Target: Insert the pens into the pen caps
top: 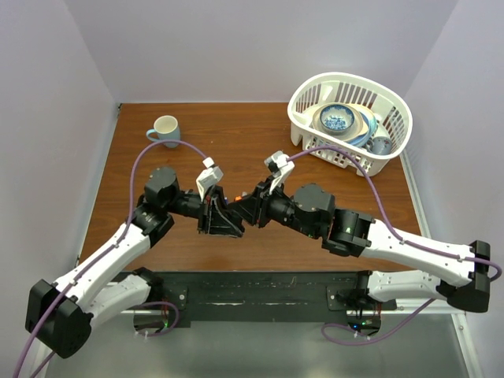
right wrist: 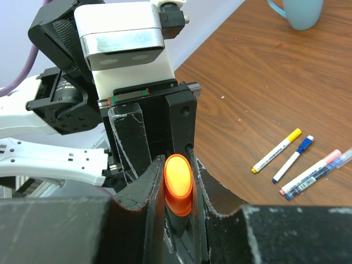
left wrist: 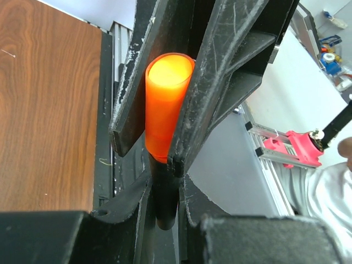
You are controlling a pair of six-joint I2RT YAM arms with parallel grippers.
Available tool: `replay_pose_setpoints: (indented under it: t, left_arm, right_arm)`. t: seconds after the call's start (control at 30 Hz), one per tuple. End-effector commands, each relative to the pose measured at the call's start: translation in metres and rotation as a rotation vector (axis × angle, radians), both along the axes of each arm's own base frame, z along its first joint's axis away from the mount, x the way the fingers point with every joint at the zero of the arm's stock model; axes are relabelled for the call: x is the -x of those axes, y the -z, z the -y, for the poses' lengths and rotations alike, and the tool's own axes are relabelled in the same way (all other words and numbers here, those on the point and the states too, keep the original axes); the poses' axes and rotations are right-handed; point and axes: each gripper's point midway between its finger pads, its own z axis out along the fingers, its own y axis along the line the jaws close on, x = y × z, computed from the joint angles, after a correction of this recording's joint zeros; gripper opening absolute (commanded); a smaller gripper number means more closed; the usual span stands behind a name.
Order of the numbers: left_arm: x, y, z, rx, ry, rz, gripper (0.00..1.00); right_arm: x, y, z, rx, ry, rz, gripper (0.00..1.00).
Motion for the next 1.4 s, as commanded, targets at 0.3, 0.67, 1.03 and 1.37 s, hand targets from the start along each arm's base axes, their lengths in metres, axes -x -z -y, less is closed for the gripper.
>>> replay_pose_setpoints:
  t: [0.3,0.67,1.03,1.37]
  left_arm:
    - [-0.089,-0.095,0.005,0.152,-0.335,0.325,0.0]
    - [-0.086,-0.097,0.004,0.143,-0.252,0.33,0.0]
    - [-0.101,-0.077,0.006,0.06,-0.281,0.305,0.0]
    - [-0.093,0.007,-0.009,-0.088,-0.379,0.161,0.0]
  right_arm:
    - [0.126,0.154,0.042,0.531,-0.465,-0.393,0.0]
    - [0.158,0.168,0.054,0.522,-0.622,-0.451,0.0]
    - [0.15,0.174,0.064,0.605,-0.541,-0.464,0.0]
    - [0.03,0.051,0.07,0.272,0.175,-0.215,0.45]
